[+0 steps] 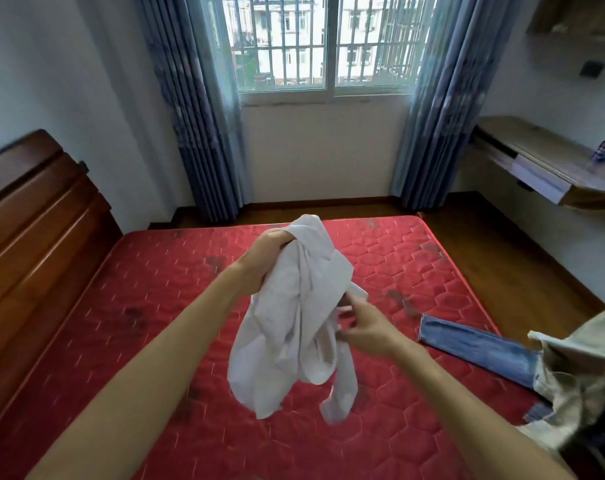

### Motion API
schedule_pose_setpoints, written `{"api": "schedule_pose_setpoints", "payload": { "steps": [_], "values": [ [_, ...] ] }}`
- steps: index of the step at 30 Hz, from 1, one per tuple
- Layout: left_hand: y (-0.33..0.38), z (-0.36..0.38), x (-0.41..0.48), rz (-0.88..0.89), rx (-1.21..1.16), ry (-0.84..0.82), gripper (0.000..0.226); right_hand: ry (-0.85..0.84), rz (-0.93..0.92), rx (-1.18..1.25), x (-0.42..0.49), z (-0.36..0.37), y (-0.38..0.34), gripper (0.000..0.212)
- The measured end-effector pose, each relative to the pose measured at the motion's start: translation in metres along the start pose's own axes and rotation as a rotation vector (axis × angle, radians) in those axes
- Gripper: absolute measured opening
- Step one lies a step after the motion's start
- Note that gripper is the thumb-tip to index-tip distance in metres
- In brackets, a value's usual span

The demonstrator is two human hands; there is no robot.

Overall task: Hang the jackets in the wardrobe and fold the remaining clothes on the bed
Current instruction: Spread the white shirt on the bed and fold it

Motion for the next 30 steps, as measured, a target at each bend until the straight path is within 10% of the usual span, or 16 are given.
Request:
{"api": "schedule_pose_setpoints", "payload": {
  "steps": [5,10,15,18,24,30],
  "values": [
    [0.007,-0.007,-0.014,-0.022,0.056,0.010,0.026,-0.217,0.051,0.256,-0.007,0.032,-0.010,0.079],
    [-0.004,-0.012,-0.025,-0.038,0.364,-0.014,0.026,0.148,-0.312,0.290,0.001,0.036,-0.056,0.093],
    [-0.013,-0.015,-0.029,-0.006,0.510,0.013,0.032,0.418,-0.626,-0.113,0.009,0.019,-0.087,0.027],
    [-0.018,-0.014,-0.028,0.007,0.394,0.035,0.035,0.423,-0.652,-0.177,0.009,0.008,-0.095,0.025],
    [-0.019,0.012,-0.049,0.337,0.480,0.810,0.046,0.583,-0.497,-0.120,0.010,-0.018,-0.118,0.045],
    [-0.066,0.083,-0.050,0.211,0.725,0.280,0.094,0.641,-0.393,-0.173,0.016,-0.034,-0.137,0.030]
  ]
}}
Point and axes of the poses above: each hand's wrist, its own x-axis towards the middle knuckle, its own z-axis out of the palm, y = z × x, the point moved 3 cm from there along x, towards the middle knuckle, and after that the axes turned 11 degrees about x, right-handed, at the moved point
